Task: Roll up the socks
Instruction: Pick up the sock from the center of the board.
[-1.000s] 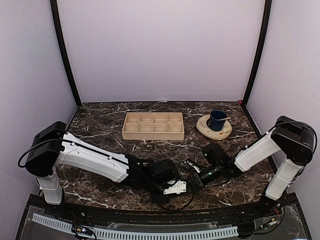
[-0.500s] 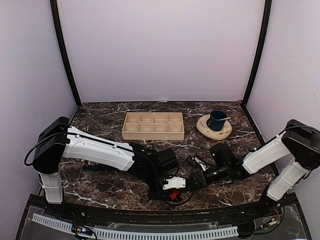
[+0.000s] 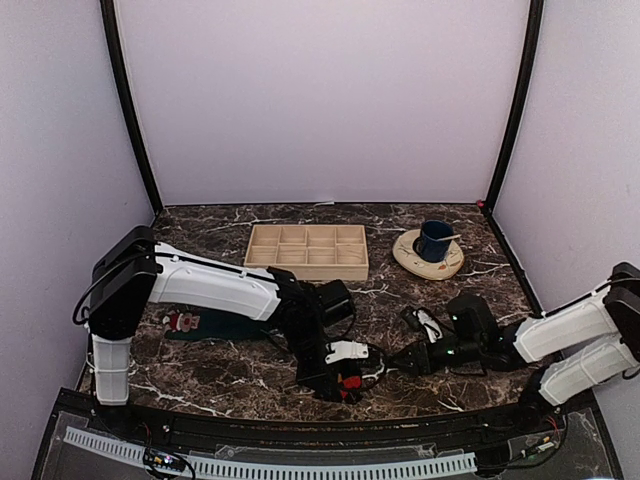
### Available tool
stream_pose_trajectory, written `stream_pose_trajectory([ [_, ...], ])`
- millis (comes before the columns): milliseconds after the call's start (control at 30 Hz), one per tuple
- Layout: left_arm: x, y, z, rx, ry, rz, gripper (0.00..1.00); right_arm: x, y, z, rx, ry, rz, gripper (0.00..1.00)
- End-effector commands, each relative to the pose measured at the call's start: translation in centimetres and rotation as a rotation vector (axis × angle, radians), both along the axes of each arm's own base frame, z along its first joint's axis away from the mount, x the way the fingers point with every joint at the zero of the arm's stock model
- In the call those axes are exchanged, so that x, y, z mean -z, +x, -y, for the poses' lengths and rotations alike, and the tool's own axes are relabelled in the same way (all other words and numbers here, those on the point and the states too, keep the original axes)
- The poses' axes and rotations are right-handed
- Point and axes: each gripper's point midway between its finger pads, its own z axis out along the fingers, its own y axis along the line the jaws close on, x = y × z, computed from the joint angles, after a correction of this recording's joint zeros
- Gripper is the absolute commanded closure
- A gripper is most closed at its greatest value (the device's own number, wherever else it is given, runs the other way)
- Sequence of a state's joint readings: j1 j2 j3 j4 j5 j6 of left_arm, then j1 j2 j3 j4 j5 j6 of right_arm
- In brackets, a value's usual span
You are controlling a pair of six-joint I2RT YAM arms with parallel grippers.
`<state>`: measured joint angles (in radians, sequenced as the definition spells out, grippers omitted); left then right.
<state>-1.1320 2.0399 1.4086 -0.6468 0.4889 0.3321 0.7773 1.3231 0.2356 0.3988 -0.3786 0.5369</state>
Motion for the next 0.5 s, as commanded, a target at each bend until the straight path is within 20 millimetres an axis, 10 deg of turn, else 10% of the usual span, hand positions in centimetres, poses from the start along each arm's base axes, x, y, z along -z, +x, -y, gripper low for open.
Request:
stream_pose_trajectory([
  [0, 1.9, -0.5, -2.3, -0.045, 0.115, -0.147, 1.0, -0.5, 0.9, 1.9, 0.087, -0.014, 0.1, 0.61],
  [467, 3.1, 1.3, -2.0, -0.102, 0.128, -0.267, 1.0, -4.2, -0.6, -0.4, -0.005, -0.059, 0.387, 0.62],
])
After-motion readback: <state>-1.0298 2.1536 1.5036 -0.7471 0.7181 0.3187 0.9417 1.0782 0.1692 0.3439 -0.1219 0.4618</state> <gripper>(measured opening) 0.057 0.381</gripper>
